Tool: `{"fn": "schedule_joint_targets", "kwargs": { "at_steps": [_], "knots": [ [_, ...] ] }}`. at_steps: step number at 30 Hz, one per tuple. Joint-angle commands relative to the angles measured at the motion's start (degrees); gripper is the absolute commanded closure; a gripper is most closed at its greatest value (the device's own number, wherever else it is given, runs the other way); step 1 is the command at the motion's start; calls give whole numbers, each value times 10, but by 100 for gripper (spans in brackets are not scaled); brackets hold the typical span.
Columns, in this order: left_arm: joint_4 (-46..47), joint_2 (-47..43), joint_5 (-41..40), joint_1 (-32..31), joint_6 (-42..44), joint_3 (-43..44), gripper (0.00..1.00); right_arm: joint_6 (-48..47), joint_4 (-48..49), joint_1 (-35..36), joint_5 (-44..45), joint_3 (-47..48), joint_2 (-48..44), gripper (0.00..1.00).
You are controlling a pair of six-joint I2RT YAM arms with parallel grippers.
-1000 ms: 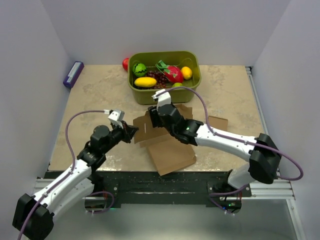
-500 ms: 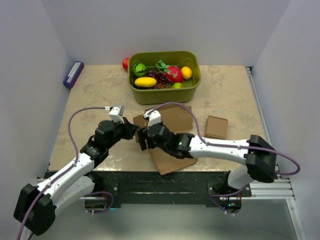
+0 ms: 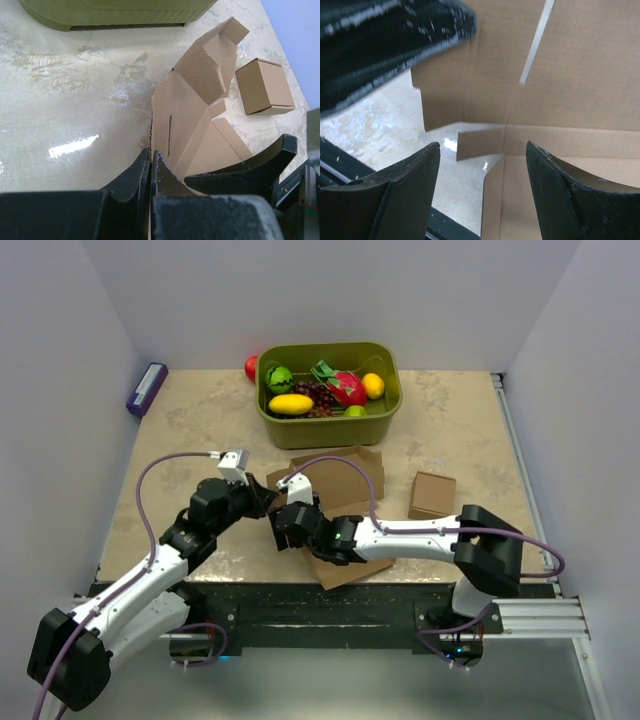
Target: Fold the paper box
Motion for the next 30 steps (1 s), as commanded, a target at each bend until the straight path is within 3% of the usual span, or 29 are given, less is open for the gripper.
{"fn": "schedule_joint_targets", "kwargs": {
  "at_steps": [1,3,11,30],
  "knots": [
    [11,-9,7,-1,-6,25,100,10,-9,2,38,41,26,30],
    [8,-15,2,-2,-6,24,100,14,-29,2,45,44,31,32],
    [7,-22,13,-2,16,19,100,6,-24,2,61,22,0,62],
    [32,3,57,-2,92,24,100,-7,48,-69,-43,-92,-48,77]
  ]
}}
